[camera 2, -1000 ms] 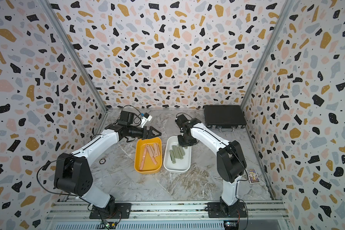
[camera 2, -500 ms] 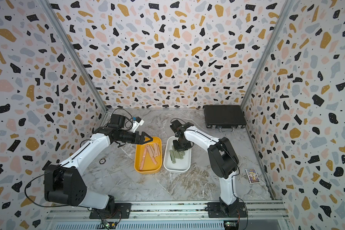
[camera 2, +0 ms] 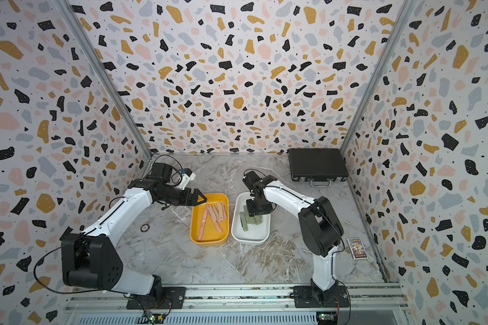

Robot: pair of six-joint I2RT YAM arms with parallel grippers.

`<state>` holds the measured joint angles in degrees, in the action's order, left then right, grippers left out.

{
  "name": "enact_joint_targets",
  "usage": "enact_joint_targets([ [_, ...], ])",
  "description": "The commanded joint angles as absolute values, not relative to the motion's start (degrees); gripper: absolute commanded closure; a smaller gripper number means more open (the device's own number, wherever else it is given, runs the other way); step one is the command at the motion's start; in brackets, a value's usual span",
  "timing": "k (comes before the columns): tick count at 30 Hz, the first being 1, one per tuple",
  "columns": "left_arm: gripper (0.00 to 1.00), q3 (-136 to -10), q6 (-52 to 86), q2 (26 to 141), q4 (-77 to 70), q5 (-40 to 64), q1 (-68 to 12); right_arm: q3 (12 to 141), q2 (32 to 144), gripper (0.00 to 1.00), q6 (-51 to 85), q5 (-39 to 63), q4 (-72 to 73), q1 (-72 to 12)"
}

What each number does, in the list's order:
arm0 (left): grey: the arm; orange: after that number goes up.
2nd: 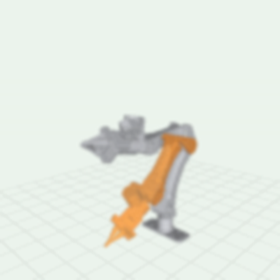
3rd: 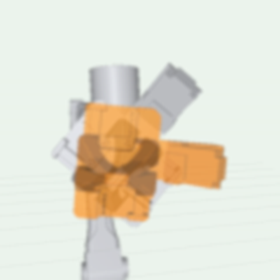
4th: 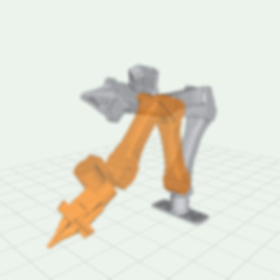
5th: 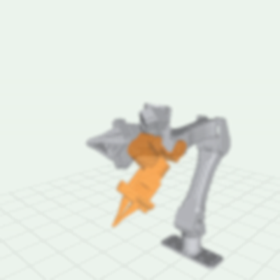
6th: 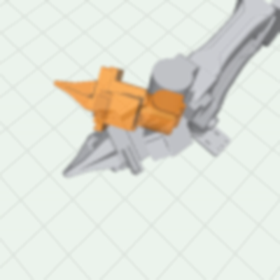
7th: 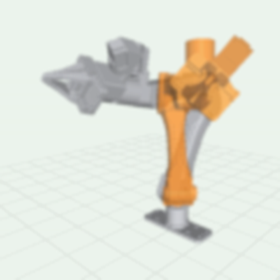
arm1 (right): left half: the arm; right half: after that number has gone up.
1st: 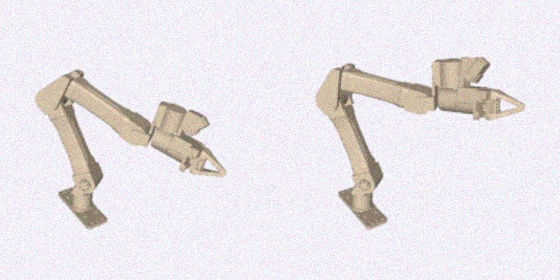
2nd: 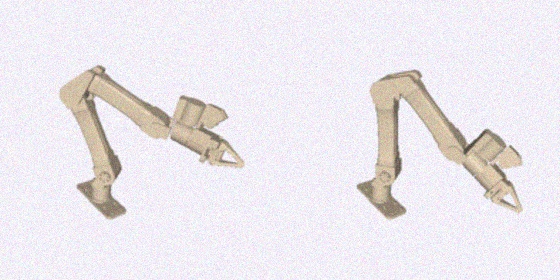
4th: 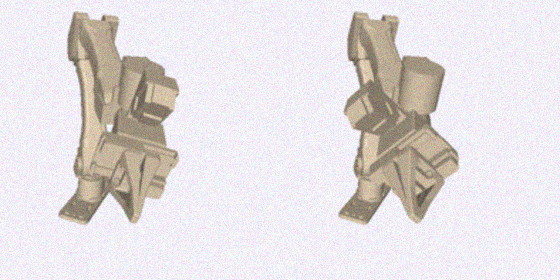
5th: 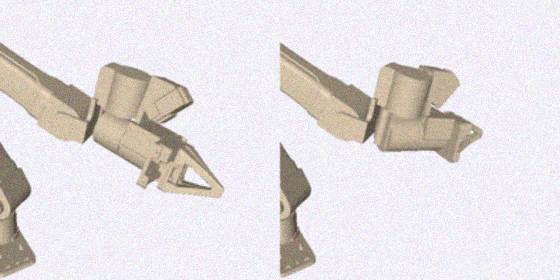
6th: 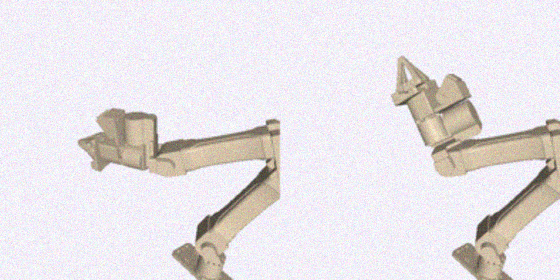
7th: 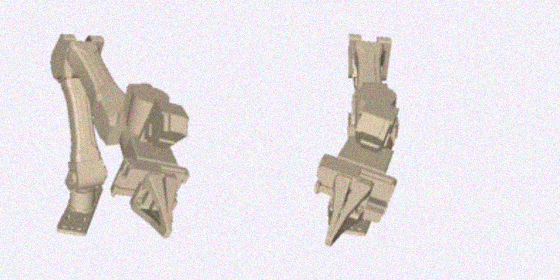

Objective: Place the fruit knives into the storage box by color
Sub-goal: Place the fruit knife in the storage box, then adjust the storage box at the center of the board.

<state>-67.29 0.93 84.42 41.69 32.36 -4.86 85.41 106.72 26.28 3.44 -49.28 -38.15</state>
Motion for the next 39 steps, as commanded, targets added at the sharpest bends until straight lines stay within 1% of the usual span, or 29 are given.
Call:
enact_joint_targets([
  [1, 0.13, -68.62, 0.46, 85.49, 41.98, 27.46, -2.8, 88.44, 100.09, 0.45, 25.0, 0.85, -51.53, -38.0],
  [10, 0.19, -67.81, 0.46, 89.23, 41.68, 21.45, -1.41, 83.47, 93.75, 0.44, 23.8, -0.62, -52.8, -34.01],
  [15, 0.26, -67.74, 0.53, 92.28, 40.68, 22.63, -1.34, 78.48, 92.29, 0.44, 24.1, 0.28, -51.04, -32.88],
  [17, 0.3, -67.65, 0.57, 93.43, 39.9, 23.34, -1.4, 76.61, 92.56, 0.44, 24.28, 0.81, -49.92, -32.78],
  [22, 0.33, -67.89, 0.8, 95.5, 38.6, 23.48, -1.41, 73.95, 94.44, 0.44, 24.91, 2.17, -47.77, -32.72],
  [29, 0.41, -68.61, 0.94, 99.32, 38.32, 24.62, -1.53, 73.9, 97.58, 0.44, 25.03, 2.94, -45.98, -32.46],
  [33, 0.47, -69.36, 0.86, 101.09, 38.41, 25.18, -2.1, 74.15, 99.63, 0.44, 24.88, 2.94, -45.34, -32.01],
  [36, 0.51, -70.13, 1.01, 102.27, 38.75, 25.9, -2.62, 74.31, 100.85, 0.46, 24.44, 2.97, -45.0, -31.17],
  [39, 0.52, -71.18, 1.48, 103.2, 39.01, 26.62, -3.39, 75.15, 102.25, 0.54, 23.85, 3.25, -45.01, -30.3],
])
